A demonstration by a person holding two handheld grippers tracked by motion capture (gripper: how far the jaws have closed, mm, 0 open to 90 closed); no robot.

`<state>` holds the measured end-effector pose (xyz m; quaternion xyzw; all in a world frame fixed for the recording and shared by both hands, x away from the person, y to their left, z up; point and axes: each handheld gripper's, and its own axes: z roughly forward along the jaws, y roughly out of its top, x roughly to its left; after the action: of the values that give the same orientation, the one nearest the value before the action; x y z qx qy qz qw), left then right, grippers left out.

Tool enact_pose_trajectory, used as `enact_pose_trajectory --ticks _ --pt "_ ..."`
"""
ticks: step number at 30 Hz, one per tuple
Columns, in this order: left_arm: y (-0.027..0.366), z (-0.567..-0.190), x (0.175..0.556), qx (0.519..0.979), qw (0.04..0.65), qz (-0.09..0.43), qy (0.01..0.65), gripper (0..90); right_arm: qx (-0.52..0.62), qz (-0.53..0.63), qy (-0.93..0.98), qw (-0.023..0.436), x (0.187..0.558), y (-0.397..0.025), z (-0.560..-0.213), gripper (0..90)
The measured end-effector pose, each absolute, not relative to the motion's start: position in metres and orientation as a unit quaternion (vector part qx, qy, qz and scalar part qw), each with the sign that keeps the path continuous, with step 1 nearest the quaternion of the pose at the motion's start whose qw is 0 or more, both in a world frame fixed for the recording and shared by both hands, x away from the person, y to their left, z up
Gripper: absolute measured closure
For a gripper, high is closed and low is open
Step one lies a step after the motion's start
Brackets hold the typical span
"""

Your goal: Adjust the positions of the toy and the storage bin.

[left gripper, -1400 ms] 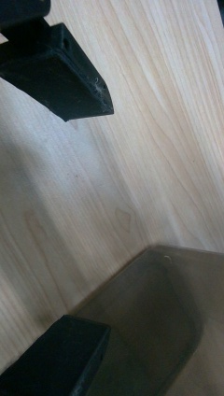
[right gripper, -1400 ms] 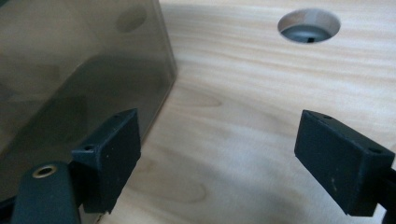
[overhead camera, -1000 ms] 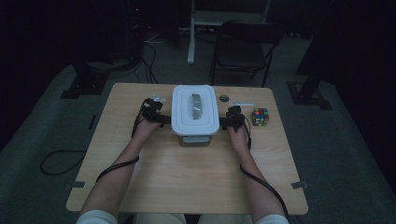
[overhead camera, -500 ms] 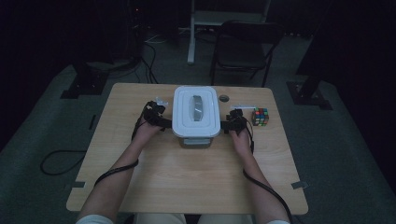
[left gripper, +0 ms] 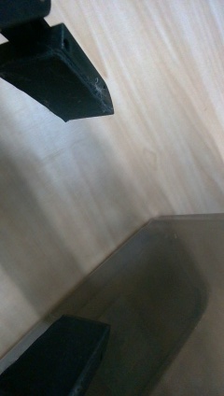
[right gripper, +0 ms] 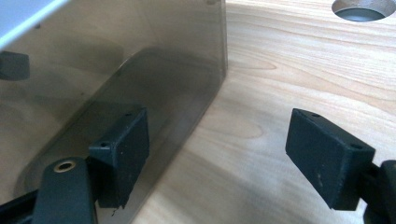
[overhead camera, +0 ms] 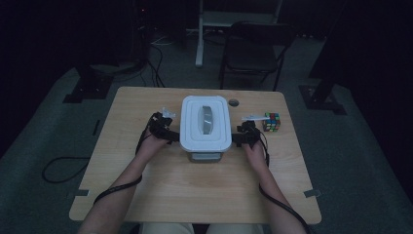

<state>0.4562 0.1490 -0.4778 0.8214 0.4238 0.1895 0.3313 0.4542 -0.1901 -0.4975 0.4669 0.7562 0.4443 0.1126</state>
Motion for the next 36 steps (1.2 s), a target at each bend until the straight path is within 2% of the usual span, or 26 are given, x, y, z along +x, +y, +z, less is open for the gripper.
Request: enact_pose_trajectory --ticks 36 --pt "0.15 -0.478 0.362 0.836 0.355 0.191 0.372 0.8 0.412 0.469 0.775 0.098 0.359 -0.201 -0.495 23.0"
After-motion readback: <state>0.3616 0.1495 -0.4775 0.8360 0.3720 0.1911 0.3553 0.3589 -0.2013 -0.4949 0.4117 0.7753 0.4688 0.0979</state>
